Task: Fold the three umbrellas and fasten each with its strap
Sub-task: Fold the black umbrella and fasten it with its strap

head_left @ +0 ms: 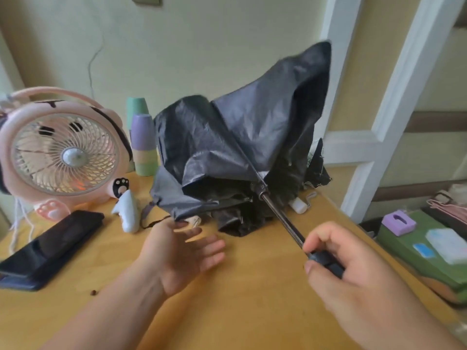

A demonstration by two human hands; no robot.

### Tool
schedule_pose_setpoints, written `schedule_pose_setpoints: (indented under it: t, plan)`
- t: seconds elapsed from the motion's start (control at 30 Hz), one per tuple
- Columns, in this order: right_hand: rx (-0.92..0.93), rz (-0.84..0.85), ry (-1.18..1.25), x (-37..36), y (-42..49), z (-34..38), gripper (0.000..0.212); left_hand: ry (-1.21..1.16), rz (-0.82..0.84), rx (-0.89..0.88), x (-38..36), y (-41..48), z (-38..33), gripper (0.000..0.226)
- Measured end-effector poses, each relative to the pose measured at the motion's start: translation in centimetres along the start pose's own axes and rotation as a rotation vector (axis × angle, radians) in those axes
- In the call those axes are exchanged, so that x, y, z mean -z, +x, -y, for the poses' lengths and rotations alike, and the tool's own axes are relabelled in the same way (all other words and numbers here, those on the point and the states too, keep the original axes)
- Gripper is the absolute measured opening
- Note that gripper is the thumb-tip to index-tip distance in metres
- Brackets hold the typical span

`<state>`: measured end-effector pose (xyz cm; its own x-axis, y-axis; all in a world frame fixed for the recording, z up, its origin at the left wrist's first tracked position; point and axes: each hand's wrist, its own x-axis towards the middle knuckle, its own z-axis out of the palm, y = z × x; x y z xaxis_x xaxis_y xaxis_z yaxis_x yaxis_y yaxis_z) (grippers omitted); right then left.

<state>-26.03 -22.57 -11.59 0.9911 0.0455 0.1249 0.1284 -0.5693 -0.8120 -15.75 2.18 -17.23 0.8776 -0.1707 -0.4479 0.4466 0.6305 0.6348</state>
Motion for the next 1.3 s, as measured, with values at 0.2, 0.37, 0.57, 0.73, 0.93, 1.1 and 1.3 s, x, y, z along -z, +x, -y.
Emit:
schedule_pose_setpoints:
  t: [0.2,0.37,0.57,0.73,0.93,1.1,1.3]
  plan:
    - [0.093,-0.028,-0.238,-2.6,-0.6,1.1,0.025,0.474,0.119,-0.033,-0.4,-1.3,0.3,0.093]
    - [0.228,0.044,-0.455,-4.8,-1.4,3.1,0.025,0.176,0.150,-0.037,-2.8,0.3,0.1,0.093]
    - [0.224,0.062,-0.415,-5.0,-2.0,4.8,0.022,0.084,0.052,-0.053,-4.4,0.9,0.9,0.085]
    - [0.190,0.011,-0.392,-4.5,-2.0,5.2,0.021,-0.375,0.205,0.013,-4.2,1.1,1.6,0.079]
    - [0.186,0.023,-0.397,-6.1,-1.7,5.1,0.024,-0.446,0.324,0.112,-3.7,1.3,1.9,0.106]
    - [0.201,0.004,-0.410,-6.6,-1.3,4.6,0.025,-0.349,0.450,0.191,-3.0,1.0,1.8,0.108]
    - [0.176,0.099,-0.468,-7.9,-1.1,4.8,0.020,-0.324,0.487,0.190,-3.0,1.6,1.8,0.092]
